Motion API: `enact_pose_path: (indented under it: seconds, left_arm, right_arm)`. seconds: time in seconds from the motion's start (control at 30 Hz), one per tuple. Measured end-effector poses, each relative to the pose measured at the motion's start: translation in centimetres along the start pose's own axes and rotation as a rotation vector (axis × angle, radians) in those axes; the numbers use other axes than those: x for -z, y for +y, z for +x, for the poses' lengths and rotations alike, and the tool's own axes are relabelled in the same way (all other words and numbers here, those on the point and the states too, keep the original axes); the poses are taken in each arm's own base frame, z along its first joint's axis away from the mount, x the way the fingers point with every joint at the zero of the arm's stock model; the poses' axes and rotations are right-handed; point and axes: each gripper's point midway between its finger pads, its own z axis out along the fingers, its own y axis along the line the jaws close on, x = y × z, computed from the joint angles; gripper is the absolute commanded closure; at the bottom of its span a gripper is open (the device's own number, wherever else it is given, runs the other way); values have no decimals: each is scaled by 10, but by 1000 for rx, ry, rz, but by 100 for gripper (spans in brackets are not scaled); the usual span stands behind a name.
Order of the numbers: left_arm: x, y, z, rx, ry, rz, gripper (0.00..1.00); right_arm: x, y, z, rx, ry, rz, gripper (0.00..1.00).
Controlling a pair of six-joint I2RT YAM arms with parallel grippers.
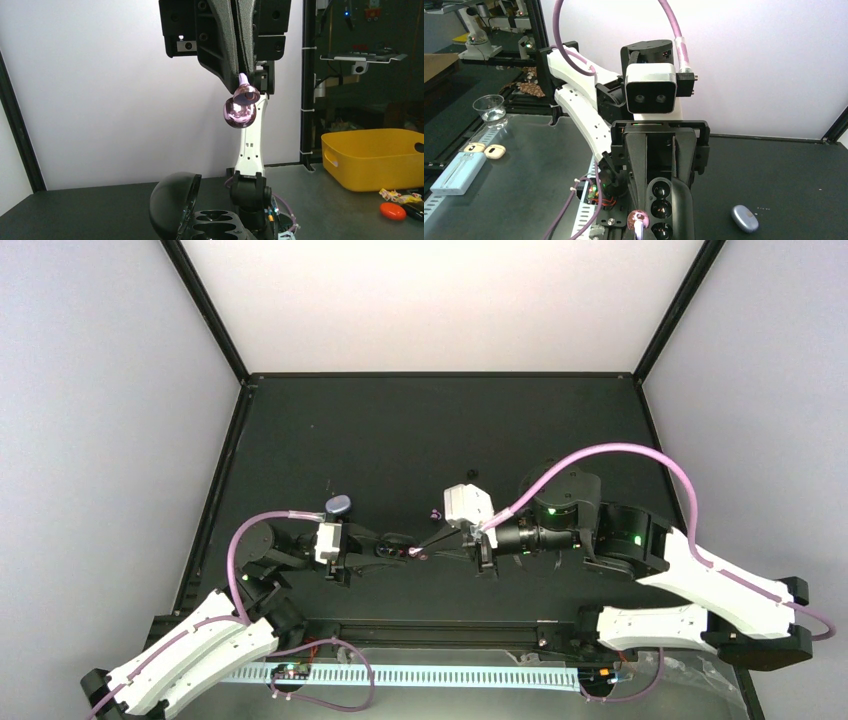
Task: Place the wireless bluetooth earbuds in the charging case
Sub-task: Place the earbud at the center of the board.
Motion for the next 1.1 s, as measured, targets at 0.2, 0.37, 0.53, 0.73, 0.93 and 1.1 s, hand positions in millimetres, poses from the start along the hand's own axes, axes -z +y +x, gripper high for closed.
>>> enact_pose_path:
  seconds: [0.2, 0.37, 0.53, 0.73, 0.93, 1.1]
  left_arm:
    - [0, 0, 0, 8, -1, 1, 99]
    - [0, -1, -2, 10, -5, 2, 98]
    - [0, -1, -2, 10, -6, 5, 99]
    - [0, -2, -2, 11, -6, 9, 98]
    - [0, -3, -2, 11, -6, 12, 98]
    - [1, -3, -3, 8, -7, 11, 98]
  right_arm:
    - [-9, -2, 1, 0, -8, -4, 99]
    - [-16, -3, 5, -3, 3, -6, 99]
    - [-21, -5, 10, -8, 18, -2, 99]
    - [-23, -7, 12, -9, 28, 10, 99]
    - [-23, -8, 12, -9, 28, 14, 99]
    - [-22, -8, 12, -9, 27, 14, 99]
